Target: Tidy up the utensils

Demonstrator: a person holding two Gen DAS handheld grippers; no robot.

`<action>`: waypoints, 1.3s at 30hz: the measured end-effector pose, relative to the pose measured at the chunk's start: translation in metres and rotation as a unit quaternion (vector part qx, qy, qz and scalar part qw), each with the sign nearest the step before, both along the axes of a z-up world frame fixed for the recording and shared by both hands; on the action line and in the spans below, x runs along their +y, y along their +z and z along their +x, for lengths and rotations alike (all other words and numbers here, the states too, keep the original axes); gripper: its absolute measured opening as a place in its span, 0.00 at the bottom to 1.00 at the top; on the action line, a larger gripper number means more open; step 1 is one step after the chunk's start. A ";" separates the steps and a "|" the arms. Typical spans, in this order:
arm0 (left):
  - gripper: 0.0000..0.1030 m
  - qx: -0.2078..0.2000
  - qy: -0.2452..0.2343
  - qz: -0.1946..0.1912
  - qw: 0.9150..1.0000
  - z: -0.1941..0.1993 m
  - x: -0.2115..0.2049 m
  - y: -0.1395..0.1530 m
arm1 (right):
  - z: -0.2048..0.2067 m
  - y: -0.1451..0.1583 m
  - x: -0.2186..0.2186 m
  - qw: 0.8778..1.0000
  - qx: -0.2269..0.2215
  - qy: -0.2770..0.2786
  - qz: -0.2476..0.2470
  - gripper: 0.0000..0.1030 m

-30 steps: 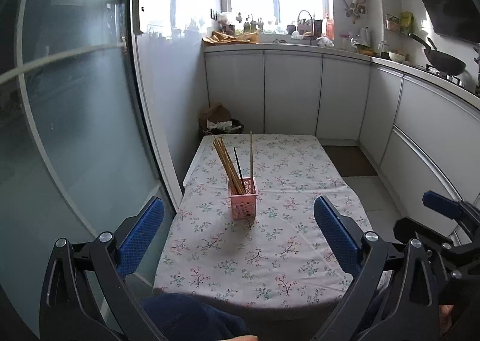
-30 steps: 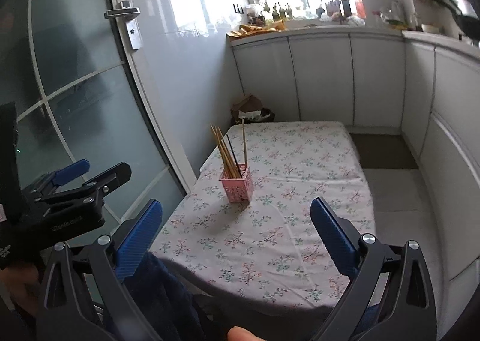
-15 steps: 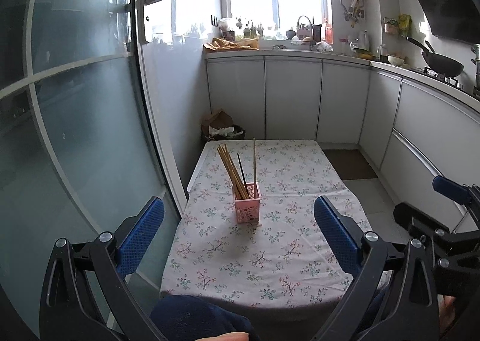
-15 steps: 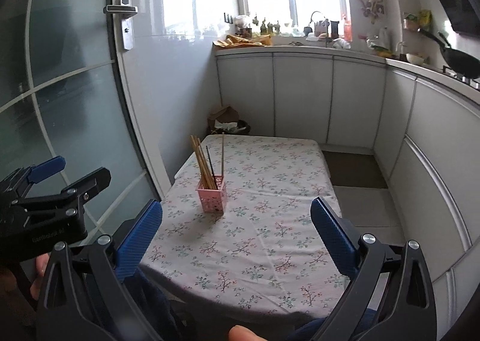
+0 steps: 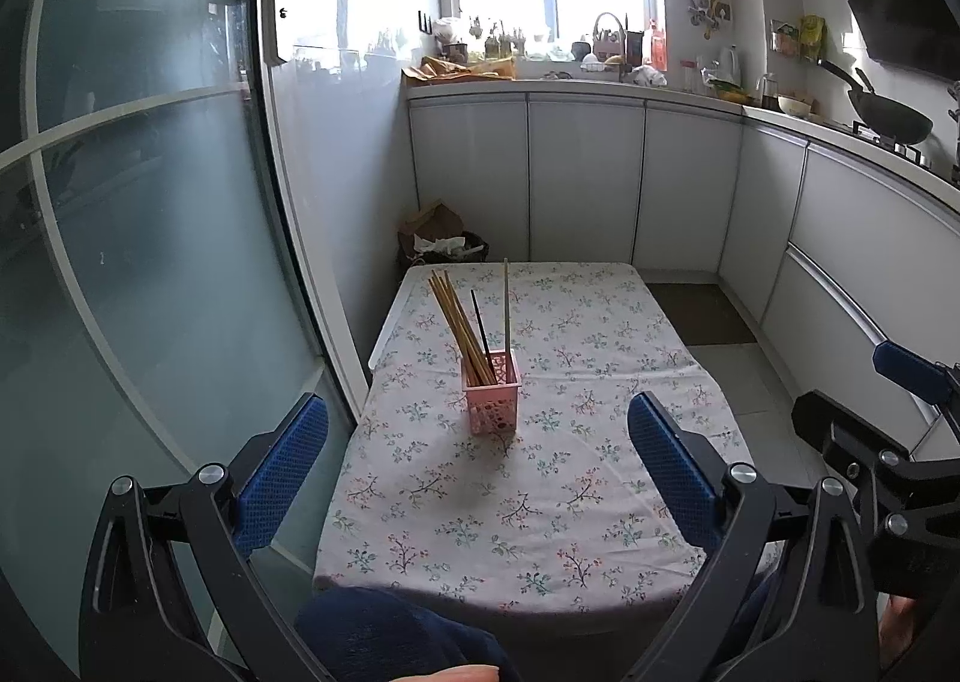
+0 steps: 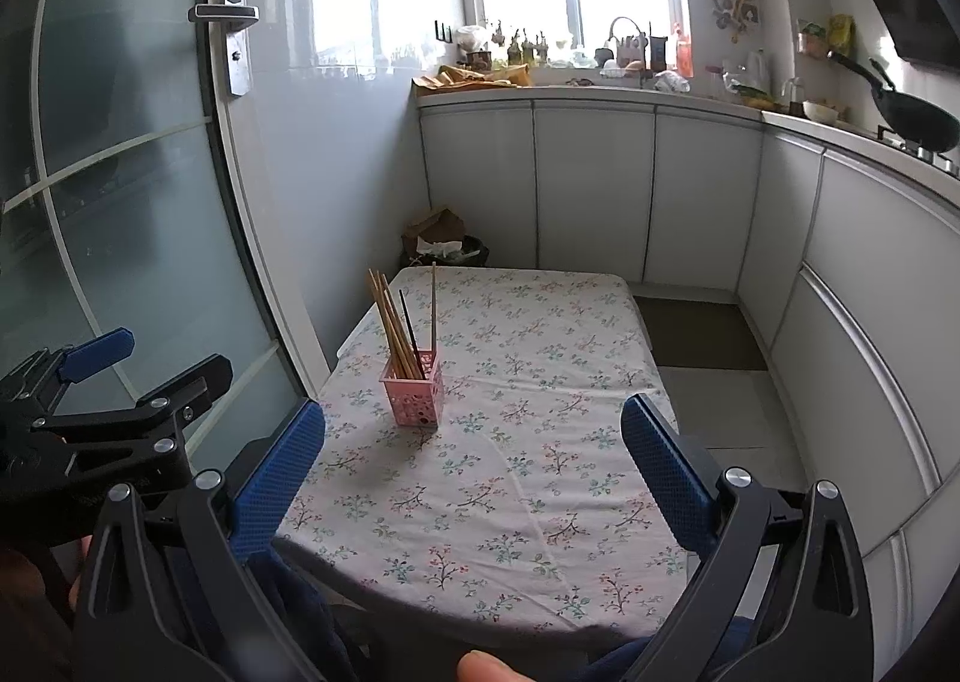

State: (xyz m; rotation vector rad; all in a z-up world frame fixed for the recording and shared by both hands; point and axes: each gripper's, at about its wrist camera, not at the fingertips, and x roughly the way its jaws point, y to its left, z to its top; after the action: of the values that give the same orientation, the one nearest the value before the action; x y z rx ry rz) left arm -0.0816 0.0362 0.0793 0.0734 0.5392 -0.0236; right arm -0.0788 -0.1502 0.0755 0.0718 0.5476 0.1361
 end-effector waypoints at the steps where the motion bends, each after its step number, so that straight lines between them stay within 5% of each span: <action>1: 0.93 0.000 0.000 0.000 1.000 0.000 0.000 0.000 | 0.000 -0.001 0.000 1.000 0.000 0.000 -0.001 0.94; 39: 0.93 0.008 -0.010 0.003 1.000 0.004 -0.003 -0.006 | 0.003 -0.005 -0.001 1.000 0.008 0.000 0.005 0.94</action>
State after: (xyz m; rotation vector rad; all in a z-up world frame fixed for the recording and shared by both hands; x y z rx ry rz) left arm -0.0779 0.0332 0.0736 0.0847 0.5540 -0.0425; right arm -0.0758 -0.1510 0.0707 0.0834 0.5622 0.1379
